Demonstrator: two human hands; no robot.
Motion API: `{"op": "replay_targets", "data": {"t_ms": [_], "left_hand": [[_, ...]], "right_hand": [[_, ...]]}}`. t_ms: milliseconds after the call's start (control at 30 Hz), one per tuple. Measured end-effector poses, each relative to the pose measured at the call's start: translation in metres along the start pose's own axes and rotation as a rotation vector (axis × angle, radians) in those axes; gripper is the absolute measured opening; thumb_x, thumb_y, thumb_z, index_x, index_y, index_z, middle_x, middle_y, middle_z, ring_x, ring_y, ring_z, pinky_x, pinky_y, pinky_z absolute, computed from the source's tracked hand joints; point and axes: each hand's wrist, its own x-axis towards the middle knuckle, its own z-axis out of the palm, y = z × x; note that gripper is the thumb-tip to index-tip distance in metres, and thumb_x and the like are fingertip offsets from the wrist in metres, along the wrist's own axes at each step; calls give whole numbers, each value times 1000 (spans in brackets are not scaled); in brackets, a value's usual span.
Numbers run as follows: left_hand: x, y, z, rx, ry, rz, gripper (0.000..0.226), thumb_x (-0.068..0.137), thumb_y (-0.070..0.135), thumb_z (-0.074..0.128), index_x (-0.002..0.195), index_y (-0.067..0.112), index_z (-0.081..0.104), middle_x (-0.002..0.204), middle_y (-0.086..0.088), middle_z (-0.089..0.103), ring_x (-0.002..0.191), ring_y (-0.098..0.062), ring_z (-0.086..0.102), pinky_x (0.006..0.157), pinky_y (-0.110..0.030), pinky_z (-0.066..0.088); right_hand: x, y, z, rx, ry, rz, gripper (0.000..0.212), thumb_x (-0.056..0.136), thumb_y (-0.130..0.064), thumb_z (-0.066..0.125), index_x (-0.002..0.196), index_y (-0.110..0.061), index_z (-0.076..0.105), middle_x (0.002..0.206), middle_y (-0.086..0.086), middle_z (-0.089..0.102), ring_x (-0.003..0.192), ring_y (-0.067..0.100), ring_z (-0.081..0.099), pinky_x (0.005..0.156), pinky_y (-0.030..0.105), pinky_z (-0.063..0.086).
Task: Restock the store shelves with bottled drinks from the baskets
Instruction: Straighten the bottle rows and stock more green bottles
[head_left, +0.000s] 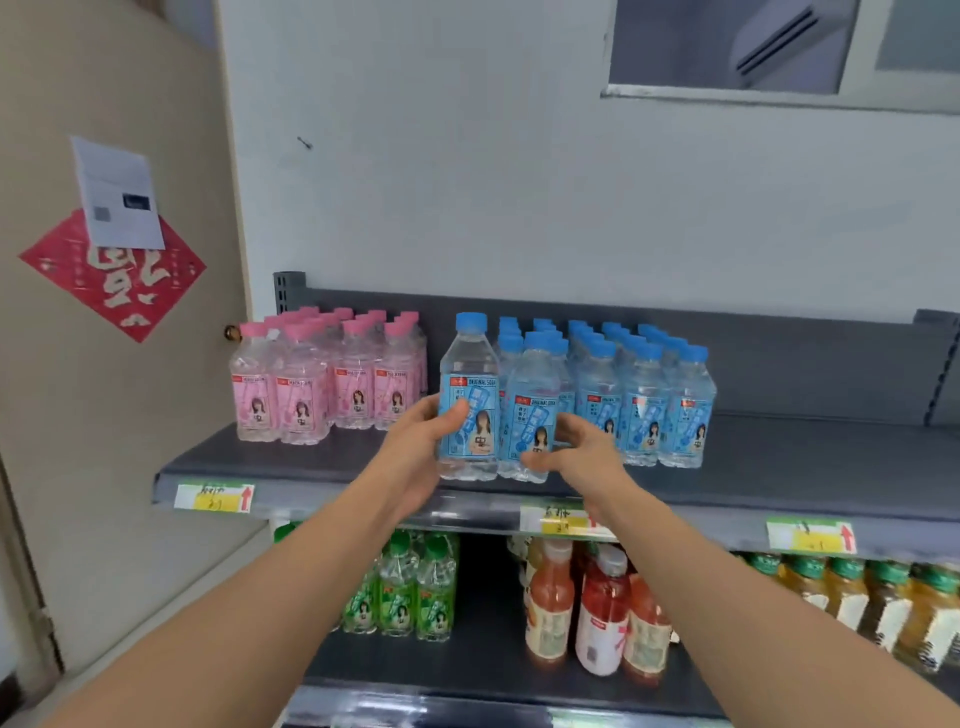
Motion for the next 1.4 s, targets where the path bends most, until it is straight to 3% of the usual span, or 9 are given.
{"op": "replay_targets", "data": {"t_ms": [100, 267, 533, 700, 767, 933, 1100, 1267, 1400], "left_hand": [[20, 3, -8, 3, -22, -7, 22, 93, 13, 57, 115, 9, 58, 106, -4, 69, 90, -15, 67, 57, -21, 55], [40, 3, -16, 0, -24, -15, 27, 93, 14, 58, 119, 8, 57, 116, -11, 67, 102, -25, 66, 79, -37, 53], [42, 0, -14, -18, 11, 14, 32, 90, 13, 61, 120, 6, 57, 118, -12, 64, 106, -27, 62, 97, -46, 48], [37, -1, -1, -37, -43, 44, 28, 89, 6, 59, 117, 8, 57, 110, -7, 65, 95, -21, 65, 76, -34, 53], [34, -2, 8, -33, -80, 48, 29, 89, 4, 58, 117, 7, 55, 111, -9, 64, 96, -22, 65, 77, -37, 55], [28, -11, 36, -12, -159, 71, 34, 87, 1, 60, 120, 7, 53, 114, -15, 60, 100, -29, 62, 88, -45, 52], [32, -17, 48, 182, -100, 141, 45, 81, 8, 72, 122, 18, 57, 115, -11, 56, 111, -29, 56, 101, -46, 46], [48, -24, 31, 691, 216, 201, 66, 75, 19, 80, 130, 24, 45, 129, -2, 38, 124, -19, 42, 107, -38, 38], [59, -29, 22, 765, 118, 41, 95, 75, 15, 80, 151, 21, 23, 152, 0, 33, 135, -18, 37, 110, -40, 35]], "right_hand": [[15, 4, 8, -62, -18, 9, 66, 71, 3, 80, 131, -10, 53, 111, -5, 57, 113, 18, 54, 92, 31, 42], [31, 9, 15, -137, -20, 20, 59, 69, 2, 82, 118, -19, 57, 98, -14, 61, 103, 16, 58, 85, 28, 45], [41, 18, 15, -341, -25, 42, 79, 62, -21, 90, 130, -17, 49, 120, -1, 61, 107, 21, 60, 95, 41, 50], [21, -3, 10, -229, 226, -205, 27, 84, -31, 71, 103, -20, 55, 90, -2, 57, 85, 16, 56, 76, 31, 48], [10, -21, 8, -28, 173, -243, 12, 91, -31, 61, 94, -20, 61, 84, -3, 61, 79, 12, 57, 69, 25, 46], [-1, -45, 2, 21, -56, -207, 35, 83, -35, 70, 113, -19, 64, 101, -3, 72, 89, 9, 68, 64, 17, 51], [-1, -47, -18, 14, 19, -229, 29, 80, -29, 75, 107, -20, 68, 98, -7, 73, 87, 4, 68, 61, 11, 50], [4, -34, -37, -69, 121, -192, 36, 78, -31, 77, 109, -20, 64, 100, -12, 67, 93, 5, 62, 64, 10, 46], [15, -15, -42, -89, 180, -86, 54, 76, -35, 78, 121, -20, 52, 107, -7, 55, 104, 14, 52, 81, 26, 43]]}}
